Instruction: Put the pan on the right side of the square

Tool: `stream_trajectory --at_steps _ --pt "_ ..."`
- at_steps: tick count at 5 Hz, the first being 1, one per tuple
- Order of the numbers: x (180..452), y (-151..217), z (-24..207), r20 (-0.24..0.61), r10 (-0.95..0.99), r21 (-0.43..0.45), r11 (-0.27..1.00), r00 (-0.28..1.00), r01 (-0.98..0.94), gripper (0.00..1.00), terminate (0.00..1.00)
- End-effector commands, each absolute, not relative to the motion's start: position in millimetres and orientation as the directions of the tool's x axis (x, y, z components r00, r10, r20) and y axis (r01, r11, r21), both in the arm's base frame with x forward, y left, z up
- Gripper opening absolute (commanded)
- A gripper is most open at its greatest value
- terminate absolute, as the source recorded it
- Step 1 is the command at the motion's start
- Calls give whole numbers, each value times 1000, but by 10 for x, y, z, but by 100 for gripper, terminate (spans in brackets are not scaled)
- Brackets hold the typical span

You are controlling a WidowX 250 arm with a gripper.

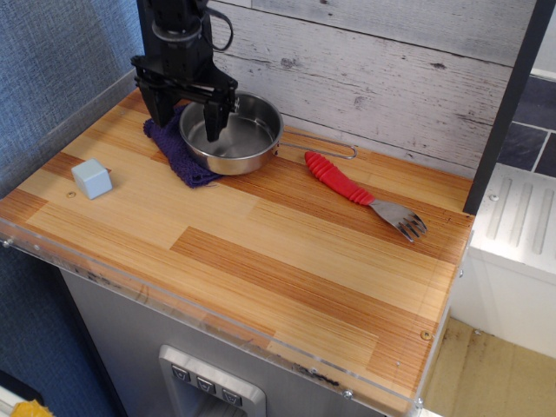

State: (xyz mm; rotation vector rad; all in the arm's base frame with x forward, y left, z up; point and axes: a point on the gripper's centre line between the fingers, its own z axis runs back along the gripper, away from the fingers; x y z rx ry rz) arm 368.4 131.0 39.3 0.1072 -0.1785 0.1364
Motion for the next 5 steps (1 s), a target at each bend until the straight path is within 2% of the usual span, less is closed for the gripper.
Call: stream_trajectory --at_steps 1,5 --pt "3758 1327 542 234 83 134 984 969 -117 0 0" --pt "3686 1307 677 265 90 87 989 960 -117 0 0"
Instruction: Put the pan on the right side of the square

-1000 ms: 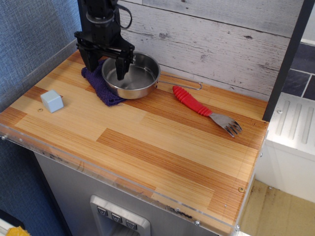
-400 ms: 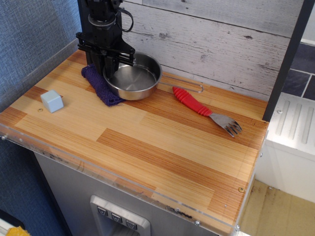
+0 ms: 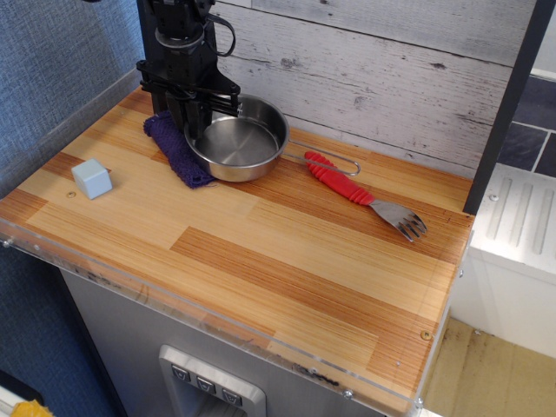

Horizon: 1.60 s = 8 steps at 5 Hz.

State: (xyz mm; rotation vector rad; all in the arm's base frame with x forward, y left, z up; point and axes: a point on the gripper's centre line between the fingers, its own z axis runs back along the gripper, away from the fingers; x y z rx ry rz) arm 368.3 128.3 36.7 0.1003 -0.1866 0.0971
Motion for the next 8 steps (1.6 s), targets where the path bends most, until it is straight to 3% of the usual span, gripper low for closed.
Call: stream_trajectory --at_steps 1,3,5,6,8 --pt "3688 1276 767 294 75 88 991 953 -105 0 0" --pt "3638 1234 1110 353 45 25 998 935 -58 0 0" --pt "3282 1238 1449 389 -1 -1 1000 921 2 0 0" --pt "3070 1306 1418 373 -38 -2 999 927 42 0 0" --pt "2770 1265 1050 288 -107 -15 993 952 116 0 0"
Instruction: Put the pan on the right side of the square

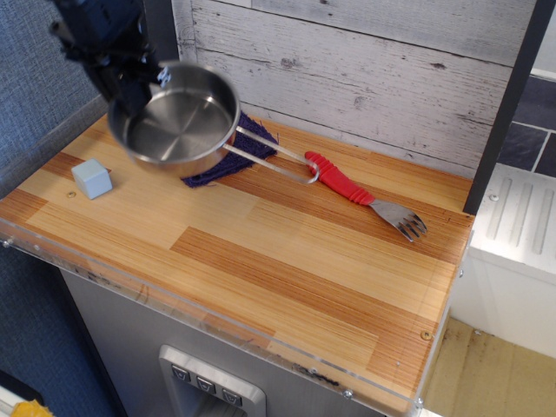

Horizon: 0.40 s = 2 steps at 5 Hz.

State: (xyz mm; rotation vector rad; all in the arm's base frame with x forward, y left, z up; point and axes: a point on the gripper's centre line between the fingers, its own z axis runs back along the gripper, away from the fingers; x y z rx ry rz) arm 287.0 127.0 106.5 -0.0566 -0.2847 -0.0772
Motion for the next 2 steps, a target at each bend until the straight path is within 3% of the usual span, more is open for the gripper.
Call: stream_trajectory --at_steps 1,2 --pt "2716 1209 863 245 -127 -21 990 961 137 0 0" --pt "2747 1157 728 218 -141 -23 988 966 150 0 0"
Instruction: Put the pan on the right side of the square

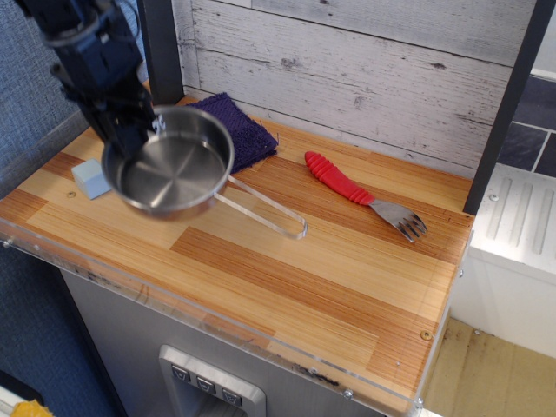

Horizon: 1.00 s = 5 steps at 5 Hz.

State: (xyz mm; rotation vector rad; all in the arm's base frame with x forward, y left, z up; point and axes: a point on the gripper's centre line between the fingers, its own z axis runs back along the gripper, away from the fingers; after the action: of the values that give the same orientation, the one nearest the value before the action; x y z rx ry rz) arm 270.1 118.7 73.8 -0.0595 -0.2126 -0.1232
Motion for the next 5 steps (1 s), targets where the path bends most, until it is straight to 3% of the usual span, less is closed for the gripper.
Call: stream_trajectory --at_steps 1,3,5 --pt "2758 1171 579 181 -151 -17 988 972 156 0 0" --pt "2708 1287 368 124 -126 -12 992 984 129 0 0" --pt "2663 1370 324 103 -64 -50 996 993 70 0 0"
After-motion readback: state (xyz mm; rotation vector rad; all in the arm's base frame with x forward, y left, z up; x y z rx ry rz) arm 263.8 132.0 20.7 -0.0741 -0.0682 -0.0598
